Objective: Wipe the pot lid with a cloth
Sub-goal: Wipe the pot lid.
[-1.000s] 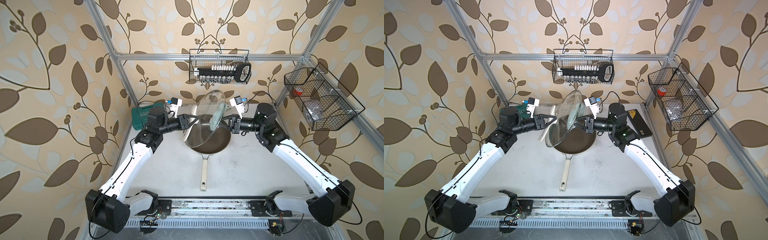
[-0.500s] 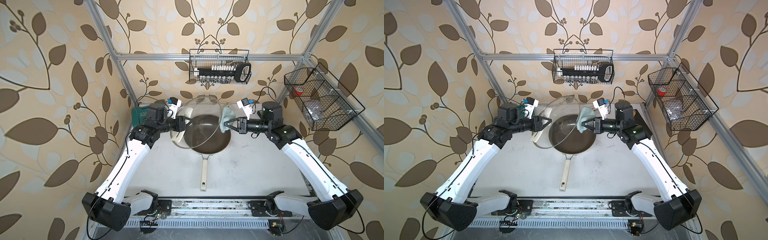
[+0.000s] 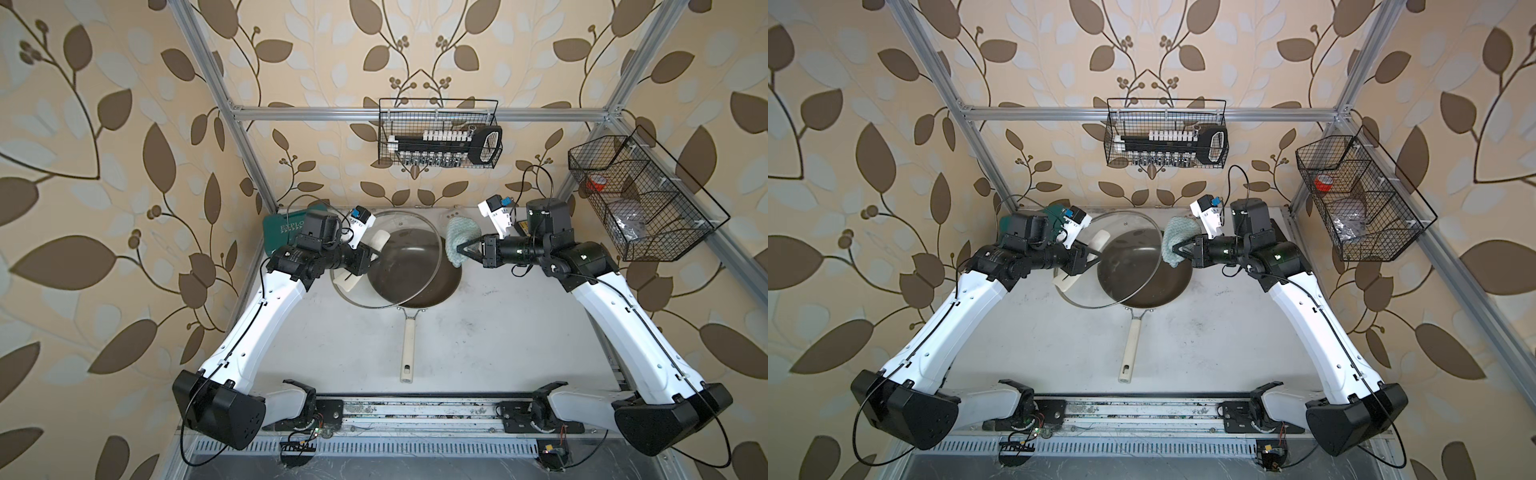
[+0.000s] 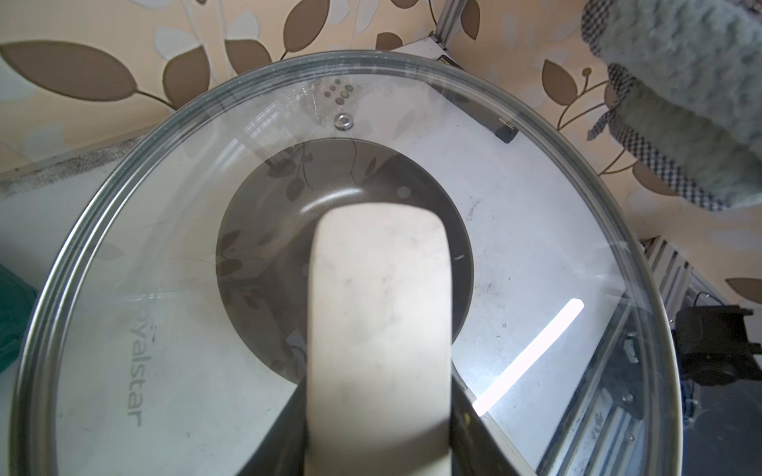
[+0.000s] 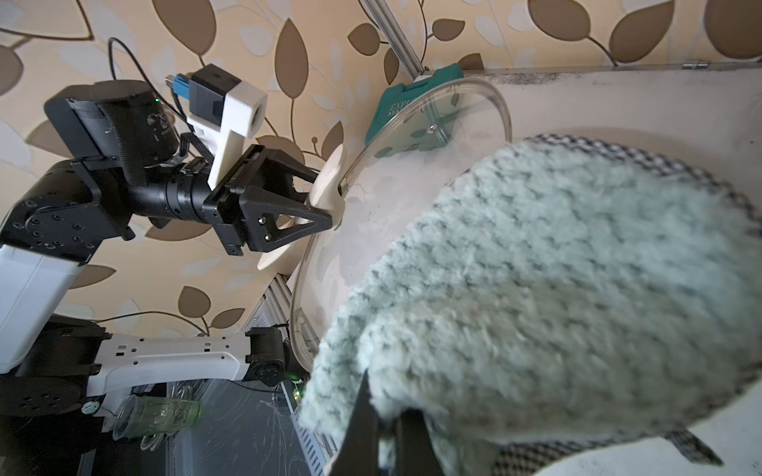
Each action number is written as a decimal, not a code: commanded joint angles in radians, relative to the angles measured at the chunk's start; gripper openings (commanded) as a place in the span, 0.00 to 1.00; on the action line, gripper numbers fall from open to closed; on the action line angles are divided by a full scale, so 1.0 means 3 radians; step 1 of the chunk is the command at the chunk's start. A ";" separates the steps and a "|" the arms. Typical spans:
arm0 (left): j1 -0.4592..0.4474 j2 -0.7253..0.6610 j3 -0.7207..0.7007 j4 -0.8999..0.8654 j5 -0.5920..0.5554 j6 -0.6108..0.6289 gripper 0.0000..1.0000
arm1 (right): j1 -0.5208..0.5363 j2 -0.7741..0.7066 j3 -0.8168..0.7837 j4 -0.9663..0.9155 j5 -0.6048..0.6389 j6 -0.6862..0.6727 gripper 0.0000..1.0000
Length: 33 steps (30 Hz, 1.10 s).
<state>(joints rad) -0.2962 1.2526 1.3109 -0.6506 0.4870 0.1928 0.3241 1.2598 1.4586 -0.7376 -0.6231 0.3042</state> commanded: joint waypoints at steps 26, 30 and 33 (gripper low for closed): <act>-0.0848 0.0158 0.0084 0.0199 0.1027 0.3102 0.00 | 0.0475 0.0664 0.0389 -0.0565 0.0634 -0.0482 0.00; -0.1027 0.0143 0.0053 0.0222 0.0790 0.3267 0.00 | 0.0597 0.0737 0.0377 -0.0511 0.0679 -0.0463 0.00; -0.1138 0.0130 0.0049 0.0233 0.0646 0.3343 0.00 | 0.0708 0.0808 0.0348 -0.0431 0.0687 -0.0428 0.00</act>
<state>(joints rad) -0.6136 1.3399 1.2739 -0.7170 0.6262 1.1294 0.5098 1.4776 1.5726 -0.8928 -0.4362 0.1753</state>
